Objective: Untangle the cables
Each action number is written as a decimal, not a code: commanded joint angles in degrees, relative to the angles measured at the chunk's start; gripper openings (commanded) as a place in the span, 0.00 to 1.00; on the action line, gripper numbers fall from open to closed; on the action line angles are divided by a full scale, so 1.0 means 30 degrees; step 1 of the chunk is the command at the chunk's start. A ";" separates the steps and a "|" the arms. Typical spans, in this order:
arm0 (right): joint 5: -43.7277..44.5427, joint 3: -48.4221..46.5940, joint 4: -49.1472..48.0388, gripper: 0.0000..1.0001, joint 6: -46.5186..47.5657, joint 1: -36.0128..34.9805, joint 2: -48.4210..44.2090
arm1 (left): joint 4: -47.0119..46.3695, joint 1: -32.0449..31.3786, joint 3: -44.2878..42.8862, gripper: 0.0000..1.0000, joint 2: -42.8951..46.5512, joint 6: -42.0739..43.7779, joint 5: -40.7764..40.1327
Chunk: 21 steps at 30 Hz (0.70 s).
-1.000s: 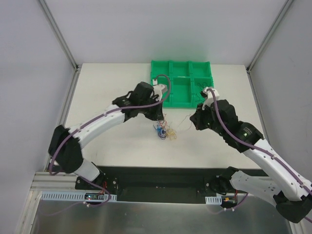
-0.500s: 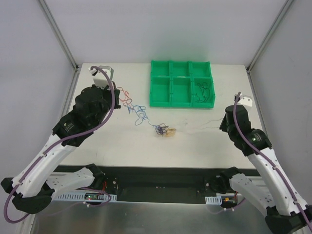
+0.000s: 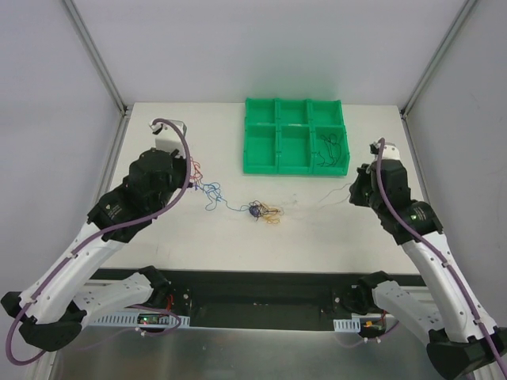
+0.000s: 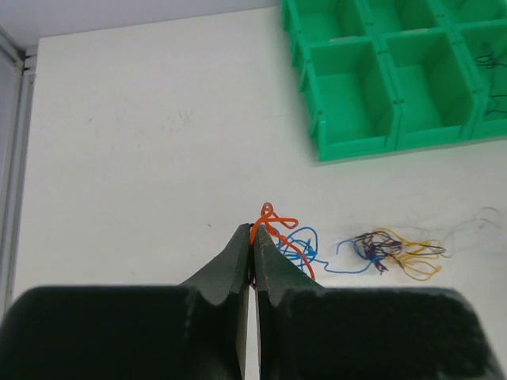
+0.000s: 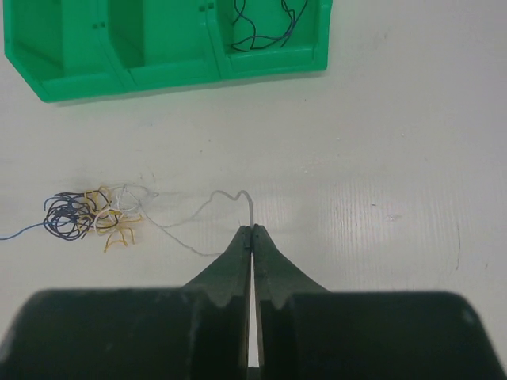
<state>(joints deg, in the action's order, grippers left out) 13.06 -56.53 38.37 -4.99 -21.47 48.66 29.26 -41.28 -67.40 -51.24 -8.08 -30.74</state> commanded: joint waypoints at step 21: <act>-1.2128 0.2496 -2.0106 0.96 -0.0068 -0.9212 0.6099 | -0.0611 -0.0040 -0.4663 0.00 -0.0760 -0.5510 1.1591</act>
<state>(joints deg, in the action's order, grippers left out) -19.57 -50.43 1.67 -3.55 -42.65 60.47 29.67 -41.28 -80.60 -54.24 -20.10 -0.62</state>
